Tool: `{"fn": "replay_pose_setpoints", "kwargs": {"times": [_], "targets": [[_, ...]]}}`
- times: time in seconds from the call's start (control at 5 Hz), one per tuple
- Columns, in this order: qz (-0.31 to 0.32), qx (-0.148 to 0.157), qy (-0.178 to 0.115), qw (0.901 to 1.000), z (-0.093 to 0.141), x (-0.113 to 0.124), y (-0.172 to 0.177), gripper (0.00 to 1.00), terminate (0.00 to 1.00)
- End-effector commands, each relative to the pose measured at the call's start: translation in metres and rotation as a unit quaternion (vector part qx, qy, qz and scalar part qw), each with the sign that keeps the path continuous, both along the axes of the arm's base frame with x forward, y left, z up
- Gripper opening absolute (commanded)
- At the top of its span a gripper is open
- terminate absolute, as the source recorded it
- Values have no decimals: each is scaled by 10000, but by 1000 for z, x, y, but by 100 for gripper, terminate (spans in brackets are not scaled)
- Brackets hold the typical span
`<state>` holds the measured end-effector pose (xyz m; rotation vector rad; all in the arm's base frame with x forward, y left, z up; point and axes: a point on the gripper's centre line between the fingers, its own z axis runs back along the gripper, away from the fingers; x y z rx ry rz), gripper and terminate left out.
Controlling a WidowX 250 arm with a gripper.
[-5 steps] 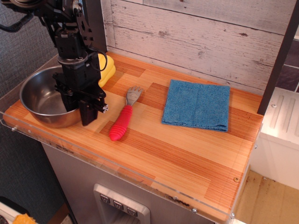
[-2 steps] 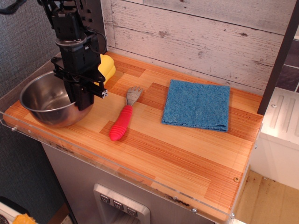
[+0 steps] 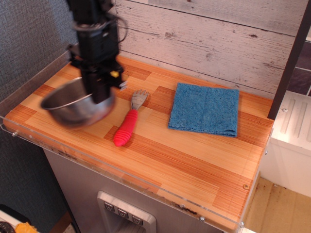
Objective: Take the silver vessel and place it on the blue cloth.
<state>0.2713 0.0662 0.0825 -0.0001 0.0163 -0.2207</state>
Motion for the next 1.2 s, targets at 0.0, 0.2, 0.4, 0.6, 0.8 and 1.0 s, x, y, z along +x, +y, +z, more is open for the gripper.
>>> {"fn": "replay_pose_setpoints", "kwargs": {"times": [0.0, 0.2, 0.4, 0.6, 0.8, 1.0], "targets": [[-984, 273, -566, 9932, 40, 49, -67, 0, 0], [-1493, 218, -586, 9868, 36, 70, -105, 0, 0], [-1688, 303, -557, 9836, 32, 78, -128, 0, 0], [-1748, 335, -530, 9826, 28, 75, -139, 0, 0], [-1845, 398, -530, 9806, 25, 73, -147, 0, 0], [-1818, 340, -506, 9814, 23, 69, -149, 0, 0]]}}
